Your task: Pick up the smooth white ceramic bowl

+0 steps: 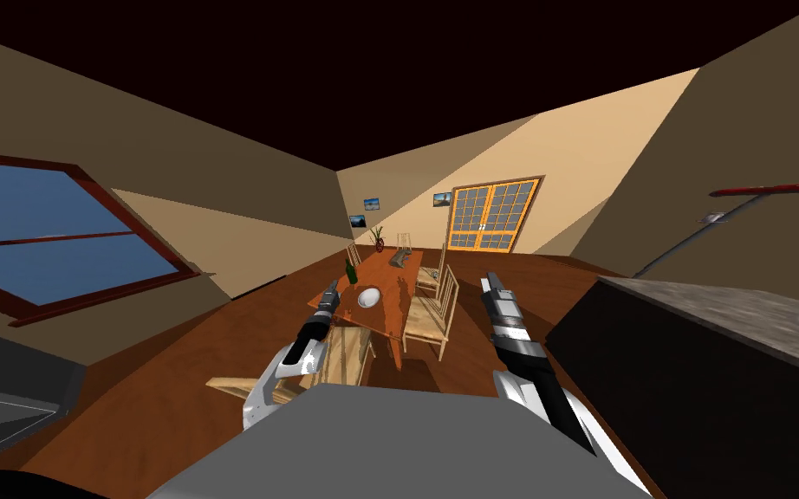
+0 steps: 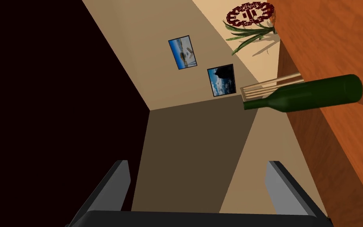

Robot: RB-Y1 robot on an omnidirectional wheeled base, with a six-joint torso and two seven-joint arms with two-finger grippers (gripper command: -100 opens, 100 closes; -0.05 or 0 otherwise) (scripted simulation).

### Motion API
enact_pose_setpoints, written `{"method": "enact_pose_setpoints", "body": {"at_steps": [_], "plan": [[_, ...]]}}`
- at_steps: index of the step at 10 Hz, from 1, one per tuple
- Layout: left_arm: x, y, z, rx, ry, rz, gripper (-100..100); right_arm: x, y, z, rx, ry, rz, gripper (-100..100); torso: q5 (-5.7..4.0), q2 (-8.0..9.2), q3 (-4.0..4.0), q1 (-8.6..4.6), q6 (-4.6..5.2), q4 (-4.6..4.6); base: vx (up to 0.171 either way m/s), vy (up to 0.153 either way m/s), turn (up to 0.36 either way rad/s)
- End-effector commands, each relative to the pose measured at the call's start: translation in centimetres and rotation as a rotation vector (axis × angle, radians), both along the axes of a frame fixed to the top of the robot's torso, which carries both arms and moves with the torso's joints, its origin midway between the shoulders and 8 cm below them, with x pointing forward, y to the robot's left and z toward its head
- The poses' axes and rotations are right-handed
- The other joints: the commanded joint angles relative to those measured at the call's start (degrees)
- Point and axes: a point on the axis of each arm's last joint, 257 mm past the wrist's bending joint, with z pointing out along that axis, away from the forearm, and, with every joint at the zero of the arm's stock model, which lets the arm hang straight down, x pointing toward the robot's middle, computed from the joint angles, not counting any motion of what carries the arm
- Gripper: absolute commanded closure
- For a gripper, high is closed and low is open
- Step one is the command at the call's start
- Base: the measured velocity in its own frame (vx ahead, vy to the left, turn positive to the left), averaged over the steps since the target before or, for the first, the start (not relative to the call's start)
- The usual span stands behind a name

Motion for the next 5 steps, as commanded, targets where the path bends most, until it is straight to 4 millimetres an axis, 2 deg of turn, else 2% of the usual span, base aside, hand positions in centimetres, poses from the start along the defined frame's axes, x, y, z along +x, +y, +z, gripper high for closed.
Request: {"method": "enact_pose_setpoints", "body": {"at_steps": [1, 4, 5], "plan": [[0.4, 0.4, -1.2, -0.011, 0.038, 0.012, -100, 0.0, 0.0, 0.0, 0.0, 0.0, 0.0, 0, 0.0, 0.0, 0.0, 0.0, 0.0, 0.0, -0.015, 0.017, -0.057], [1.8, 1.6, -4.2, -0.049, 0.132, 0.042, -100, 0.0, 0.0, 0.0, 0.0, 0.0, 0.0, 0, 0.0, -0.01, 0.0, 0.0, -0.02, 0.0, -0.015, 0.019, -0.08], [1.8, 1.7, -4.6, -0.051, 0.144, 0.046, -100, 0.0, 0.0, 0.0, 0.0, 0.0, 0.0, 0, 0.0, -0.02, -0.01, 0.01, 0.0, 0.0, -0.008, 0.022, -0.053]]}}
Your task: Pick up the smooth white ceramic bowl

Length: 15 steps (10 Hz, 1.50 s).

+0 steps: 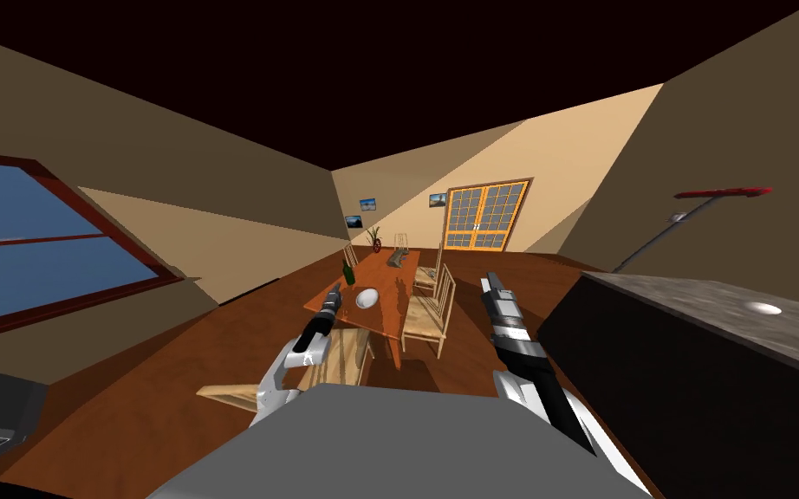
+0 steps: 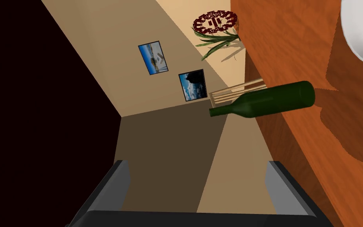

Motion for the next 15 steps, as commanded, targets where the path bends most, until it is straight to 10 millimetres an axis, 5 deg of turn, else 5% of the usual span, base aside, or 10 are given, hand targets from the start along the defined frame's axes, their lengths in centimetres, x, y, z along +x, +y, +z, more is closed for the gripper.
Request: {"method": "enact_pose_setpoints", "body": {"at_steps": [1, 8, 15], "plan": [[0.6, 0.7, -1.9, -0.026, 0.057, 0.016, -100, 0.0, 0.0, 0.0, 0.0, 0.0, 0.0, 0, 0.0, 0.0, 0.0, 0.0, 0.0, 0.0, -0.01, 0.026, -0.089], [2.2, 1.1, -7.4, -0.109, 0.226, 0.053, -100, 0.0, 0.0, 0.0, 0.0, 0.0, 0.0, 0, 0.02, -0.04, -0.02, 0.07, 0.0, -0.01, -0.002, 0.034, -0.06], [3.7, -0.8, -13.7, -0.218, 0.424, 0.069, -100, 0.0, 0.0, 0.0, 0.0, 0.0, 0.0, 0, 0.02, -0.08, -0.05, 0.08, -0.02, -0.02, 0.007, 0.044, -0.058]]}}
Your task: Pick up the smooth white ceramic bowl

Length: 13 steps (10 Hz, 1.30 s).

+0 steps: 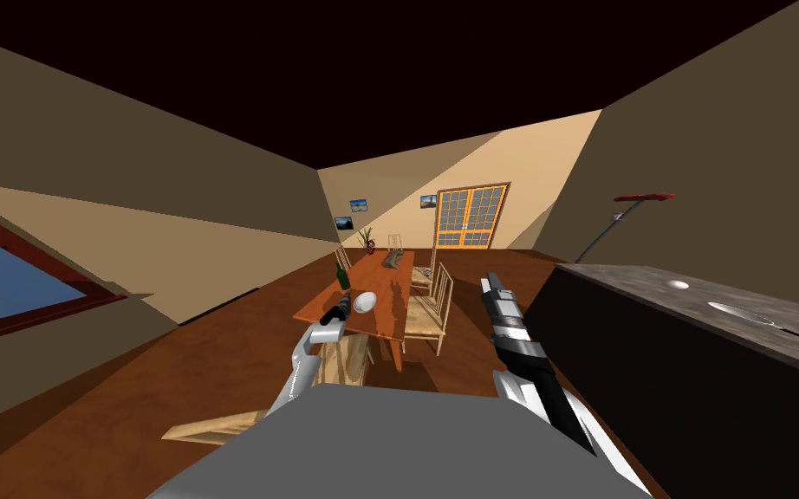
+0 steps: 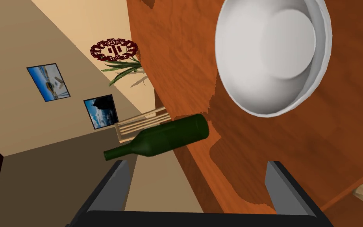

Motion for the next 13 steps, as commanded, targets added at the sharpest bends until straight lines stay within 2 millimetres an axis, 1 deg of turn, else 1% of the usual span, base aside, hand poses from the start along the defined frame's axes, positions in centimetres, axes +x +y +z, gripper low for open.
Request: {"method": "enact_pose_setpoints", "body": {"at_steps": [1, 2, 3, 4, 6, 7, 9, 10, 11, 13], "plan": [[0.8, -1.3, -1.4, -0.036, 0.05, -0.003, -100, 0.0, 0.0, 0.0, 0.0, 0.0, 0.0, 0, 0.0, 0.0, 0.0, 0.0, 0.0, 0.0, 0.028, 0.074, -0.085], [0.3, -1.2, -2.6, -0.042, 0.084, 0.004, -100, 0.0, 0.0, 0.0, 0.0, 0.0, 0.0, 0, 0.02, -0.06, -0.03, 0.09, 0.01, -0.01, 0.02, 0.064, -0.044], [0.7, -2.1, -3.3, -0.064, 0.117, 0.001, -100, 0.0, 0.0, 0.0, 0.0, 0.0, 0.0, 0, 0.02, -0.02, -0.02, 0.08, -0.03, -0.01, 0.018, 0.066, -0.046], [0.4, -2.0, -3.9, -0.066, 0.131, 0.004, -100, 0.0, 0.0, 0.0, 0.0, 0.0, 0.0, 0, 0.02, -0.03, -0.02, 0.08, 0.0, -0.01, 0.017, 0.052, -0.032], [0.9, -3.9, -5.8, -0.106, 0.205, -0.002, -100, 0.0, 0.0, 0.0, 0.0, 0.0, 0.0, 0, 0.01, -0.03, -0.02, 0.05, -0.01, -0.01, 0.025, 0.075, -0.059], [0.5, -3.8, -6.4, -0.108, 0.221, 0.001, -100, 0.0, 0.0, 0.0, 0.0, 0.0, 0.0, 0, 0.03, -0.06, -0.03, 0.16, -0.01, -0.01, -0.002, 0.012, -0.031], [0.4, -5.6, -8.5, -0.141, 0.303, -0.004, -100, 0.0, 0.0, 0.0, 0.0, 0.0, 0.0, 0, -0.03, 0.04, 0.02, -0.15, -0.02, 0.0, 0.0, 0.0, 0.0], [0.3, -5.6, -8.5, -0.141, 0.305, -0.003, -100, 0.0, 0.0, 0.0, 0.0, 0.0, 0.0, 0, -0.03, 0.04, 0.02, -0.17, -0.02, 0.0, -0.009, 0.004, -0.031], [0.1, -6.5, -9.5, -0.155, 0.345, -0.006, -100, 0.0, 0.0, 0.0, 0.0, 0.0, 0.0, 0, -0.04, 0.07, 0.04, -0.16, -0.02, 0.01, -0.023, 0.01, -0.077], [0.1, -6.5, -9.5, -0.155, 0.345, -0.006, -100, 0.0, 0.0, 0.0, 0.0, 0.0, 0.0, 0, -0.04, 0.06, 0.04, -0.18, -0.04, 0.01, 0.009, -0.004, 0.03]]}}
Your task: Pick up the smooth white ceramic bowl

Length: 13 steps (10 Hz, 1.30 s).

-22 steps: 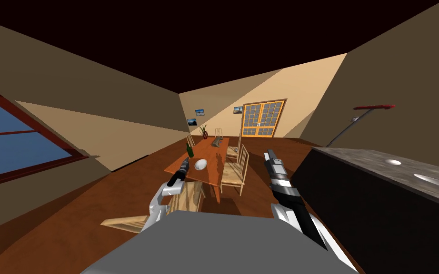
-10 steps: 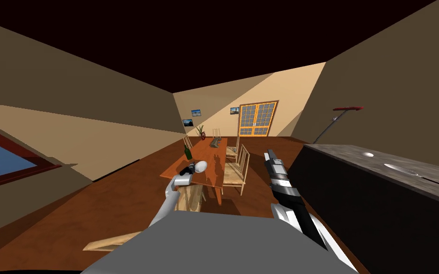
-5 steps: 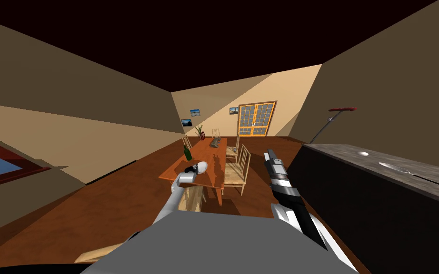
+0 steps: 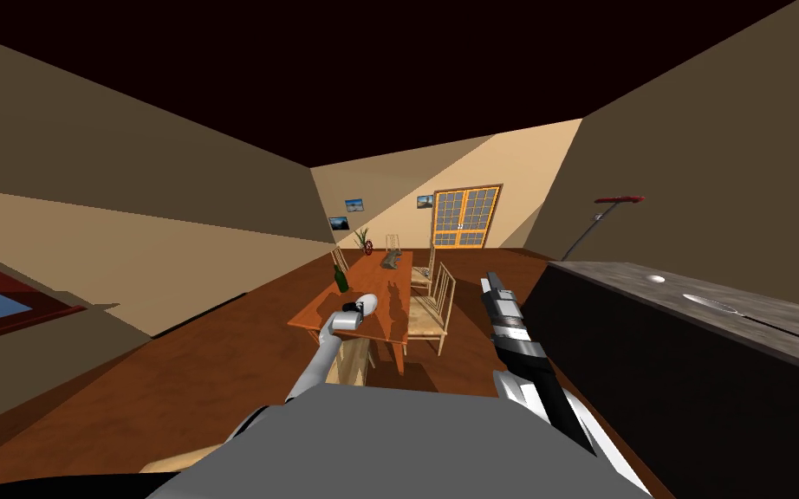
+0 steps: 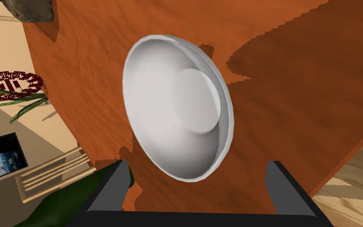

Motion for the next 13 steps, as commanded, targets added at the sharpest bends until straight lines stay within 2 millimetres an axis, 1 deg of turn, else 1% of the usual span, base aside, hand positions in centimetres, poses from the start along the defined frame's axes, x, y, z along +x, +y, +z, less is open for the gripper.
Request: {"method": "enact_pose_setpoints", "body": {"at_steps": [1, 7, 8, 9, 10, 11, 13], "plan": [[0.0, 0.0, 0.0, 0.0, 0.001, 0.0, -100, 0.0, 0.0, 0.0, 0.0, 0.0, 0.0, 0, 0.0, 0.0, 0.0, 0.0, 0.0, 0.0, 0.015, -0.006, 0.049], [0.0, 0.0, 0.0, 0.0, 0.001, 0.0, -100, 0.0, 0.0, 0.0, 0.0, 0.0, 0.0, 0, 0.0, 0.04, 0.02, 0.02, 0.0, 0.01, -0.002, 0.001, -0.007], [1.9, 1.0, 2.3, 0.01, -0.05, 0.002, -100, 0.0, 0.0, 0.0, 0.0, 0.0, 0.0, 0, 0.0, 0.02, 0.01, 0.01, 0.0, 0.0, -0.048, 0.004, -0.034], [1.9, 1.0, 2.3, 0.01, -0.05, 0.002, -100, 0.0, 0.0, 0.0, 0.0, 0.0, 0.0, 0, 0.0, 0.17, 0.09, 0.03, 0.01, 0.04, -0.043, 0.007, -0.051], [3.1, 1.6, 4.0, 0.016, -0.085, 0.004, -100, 0.0, 0.0, 0.0, 0.0, 0.0, 0.0, 0, 0.01, 0.17, 0.1, 0.04, 0.02, 0.05, -0.057, 0.001, -0.006], [3.8, 2.0, 4.9, 0.019, -0.104, 0.005, -100, 0.0, 0.0, 0.0, 0.0, 0.0, 0.0, 0, 0.0, 0.23, 0.13, 0.02, 0.01, 0.05, -0.041, 0.012, -0.089], [3.8, 2.0, 4.9, 0.019, -0.104, 0.005, -100, 0.0, 0.0, 0.0, 0.0, 0.0, 0.0, 0, 0.01, 0.1, 0.06, 0.03, -0.01, 0.03, -0.004, 0.002, -0.012]]}}
